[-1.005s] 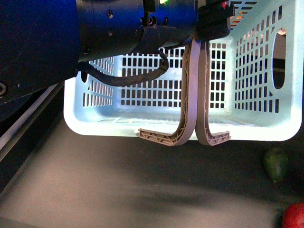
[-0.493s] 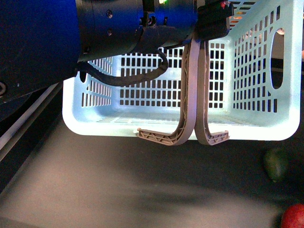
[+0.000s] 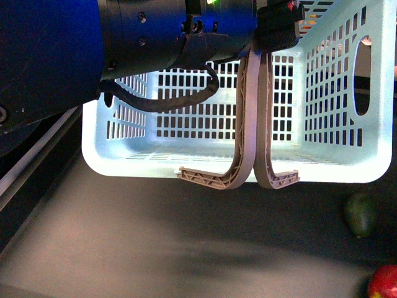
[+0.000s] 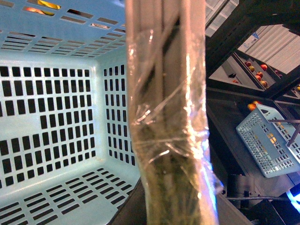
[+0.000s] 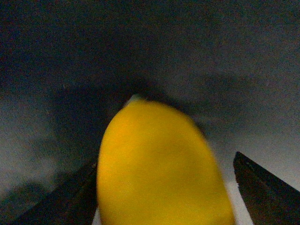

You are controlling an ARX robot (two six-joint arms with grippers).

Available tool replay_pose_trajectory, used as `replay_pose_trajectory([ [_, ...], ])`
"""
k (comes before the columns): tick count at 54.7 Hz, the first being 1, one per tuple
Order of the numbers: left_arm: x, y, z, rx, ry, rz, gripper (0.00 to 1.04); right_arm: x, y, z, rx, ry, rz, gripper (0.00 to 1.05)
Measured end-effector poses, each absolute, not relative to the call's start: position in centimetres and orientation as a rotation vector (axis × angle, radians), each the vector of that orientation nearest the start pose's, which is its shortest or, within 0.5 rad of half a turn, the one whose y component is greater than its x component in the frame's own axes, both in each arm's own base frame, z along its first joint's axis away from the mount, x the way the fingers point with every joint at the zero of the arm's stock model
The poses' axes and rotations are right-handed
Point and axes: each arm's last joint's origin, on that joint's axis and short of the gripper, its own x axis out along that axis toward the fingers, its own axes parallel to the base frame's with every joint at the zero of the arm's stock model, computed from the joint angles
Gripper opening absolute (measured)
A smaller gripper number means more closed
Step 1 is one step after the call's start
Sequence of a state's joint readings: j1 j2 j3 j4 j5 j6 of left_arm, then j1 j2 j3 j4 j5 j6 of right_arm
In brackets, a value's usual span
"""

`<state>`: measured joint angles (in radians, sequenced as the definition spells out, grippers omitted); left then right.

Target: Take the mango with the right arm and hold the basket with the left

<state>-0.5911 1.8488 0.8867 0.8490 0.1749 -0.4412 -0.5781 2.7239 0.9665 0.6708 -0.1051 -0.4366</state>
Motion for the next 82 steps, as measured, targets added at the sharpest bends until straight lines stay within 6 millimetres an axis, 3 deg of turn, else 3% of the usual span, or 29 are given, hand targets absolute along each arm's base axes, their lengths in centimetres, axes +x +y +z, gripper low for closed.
replay_pose_trajectory([
  [9, 31.1, -21.5, 18.0, -0.395, 0.28, -0.727, 0.07, 25.9, -17.3, -12.8, 0.006, 1.112, -0.177, 0.57],
  [19, 31.1, -21.5, 18.0, -0.395, 0.28, -0.727, 0.07, 25.4, -17.6, -11.2, 0.046, 1.085, -0.16, 0.55],
  [37, 31.0, -21.5, 18.0, -0.395, 0.28, -0.727, 0.07, 25.9, -15.6, -2.6, 0.139, 0.892, -0.047, 0.55],
  [49, 31.1, -21.5, 18.0, -0.395, 0.28, -0.727, 0.07, 26.3, -11.8, 4.3, 0.212, 0.735, 0.109, 0.55],
  [56, 31.1, -21.5, 18.0, -0.395, 0.28, -0.727, 0.07, 26.5, -8.1, 10.3, 0.241, 0.591, 0.235, 0.55],
  [62, 31.1, -21.5, 18.0, -0.395, 0.28, -0.727, 0.07, 26.8, -5.8, 13.6, 0.241, 0.502, 0.286, 0.55],
  [71, 31.1, -21.5, 18.0, -0.395, 0.28, -0.727, 0.07, 27.3, -1.5, 16.3, 0.252, 0.416, 0.34, 0.55],
  [82, 31.1, -21.5, 18.0, -0.395, 0.28, -0.727, 0.07, 29.4, 2.4, 15.8, 0.279, 0.423, 0.329, 0.55],
])
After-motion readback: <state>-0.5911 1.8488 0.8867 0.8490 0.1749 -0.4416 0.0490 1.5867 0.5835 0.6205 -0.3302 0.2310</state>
